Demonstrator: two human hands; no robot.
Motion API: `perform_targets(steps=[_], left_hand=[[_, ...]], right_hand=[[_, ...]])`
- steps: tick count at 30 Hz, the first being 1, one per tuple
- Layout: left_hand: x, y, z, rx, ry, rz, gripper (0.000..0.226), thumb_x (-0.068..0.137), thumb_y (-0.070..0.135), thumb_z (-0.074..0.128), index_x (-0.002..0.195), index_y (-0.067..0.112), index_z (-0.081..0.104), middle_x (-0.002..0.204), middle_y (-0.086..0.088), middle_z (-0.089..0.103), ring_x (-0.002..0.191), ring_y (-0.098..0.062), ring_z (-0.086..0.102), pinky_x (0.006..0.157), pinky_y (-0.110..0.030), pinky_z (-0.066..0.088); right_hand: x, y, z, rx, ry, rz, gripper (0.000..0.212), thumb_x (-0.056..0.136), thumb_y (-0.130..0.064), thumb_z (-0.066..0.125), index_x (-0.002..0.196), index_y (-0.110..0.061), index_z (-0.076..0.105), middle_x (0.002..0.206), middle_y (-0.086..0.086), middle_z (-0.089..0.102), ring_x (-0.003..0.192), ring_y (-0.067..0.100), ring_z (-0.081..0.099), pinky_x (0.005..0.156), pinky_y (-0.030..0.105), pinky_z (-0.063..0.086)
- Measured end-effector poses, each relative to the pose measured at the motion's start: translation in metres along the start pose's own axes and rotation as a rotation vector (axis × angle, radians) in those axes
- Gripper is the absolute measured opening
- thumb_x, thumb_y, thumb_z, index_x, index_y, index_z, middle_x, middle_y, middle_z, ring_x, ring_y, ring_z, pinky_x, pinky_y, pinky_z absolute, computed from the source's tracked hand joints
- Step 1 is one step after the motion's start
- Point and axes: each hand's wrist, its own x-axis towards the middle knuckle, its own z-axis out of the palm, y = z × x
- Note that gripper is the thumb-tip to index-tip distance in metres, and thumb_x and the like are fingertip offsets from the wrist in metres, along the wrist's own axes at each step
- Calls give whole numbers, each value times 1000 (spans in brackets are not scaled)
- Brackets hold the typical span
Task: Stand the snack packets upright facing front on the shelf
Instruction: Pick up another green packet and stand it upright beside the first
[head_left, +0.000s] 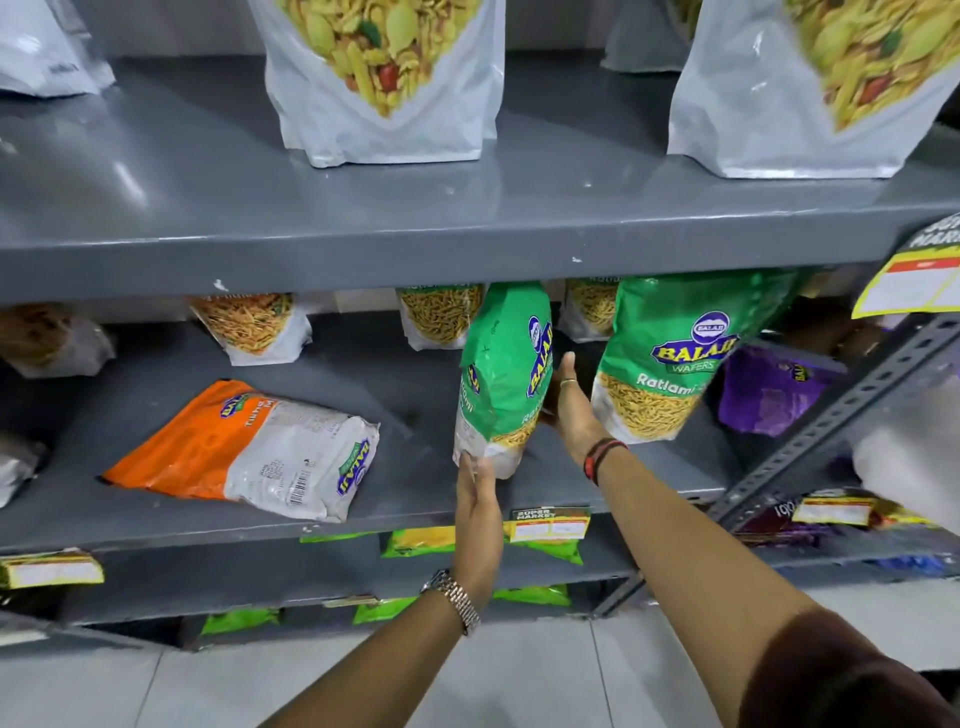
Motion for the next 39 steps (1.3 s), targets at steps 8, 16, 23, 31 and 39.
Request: perform_targets(steps=[8,16,23,31,39], left_hand=[[46,22,-9,-168,65,-6,54,97,43,24,145,18,31,152,1,35,138,-12,33,116,-29,23],[77,34,-24,-129,0,-119,59,95,51,15,142,22,34,151,3,36,137,-10,32,100,-22,22],[54,14,-52,-337,186,-216,37,98,21,32,130,9,46,122,-7,52,116,-18,51,100,-32,39],[-5,-2,-135,-320,125,-371,43,97,11,33,136,-7,38,135,-26,49,126,-37,47,78,-29,46],[22,17,-244,-352,159,-376,57,97,41,28,136,0,37,113,-17,54,74,-19,57,63,-27,50]], right_hand=[[-23,19,-2,153,17,-72,62,97,-48,11,139,-13,41,145,8,44,133,26,42,109,37,34],[-38,33,-7,194,36,-74,57,98,-46,15,133,-13,46,137,9,49,127,23,46,106,41,38],[-53,66,6,108,258,46,28,93,-4,33,107,-6,57,97,11,52,73,16,51,65,27,46],[-54,57,86,-231,-85,-15,32,88,4,33,101,-11,59,77,5,49,65,15,45,57,23,37],[-17,18,188,-824,-57,-148,44,97,-31,38,86,-1,68,102,29,66,110,26,58,92,31,38]])
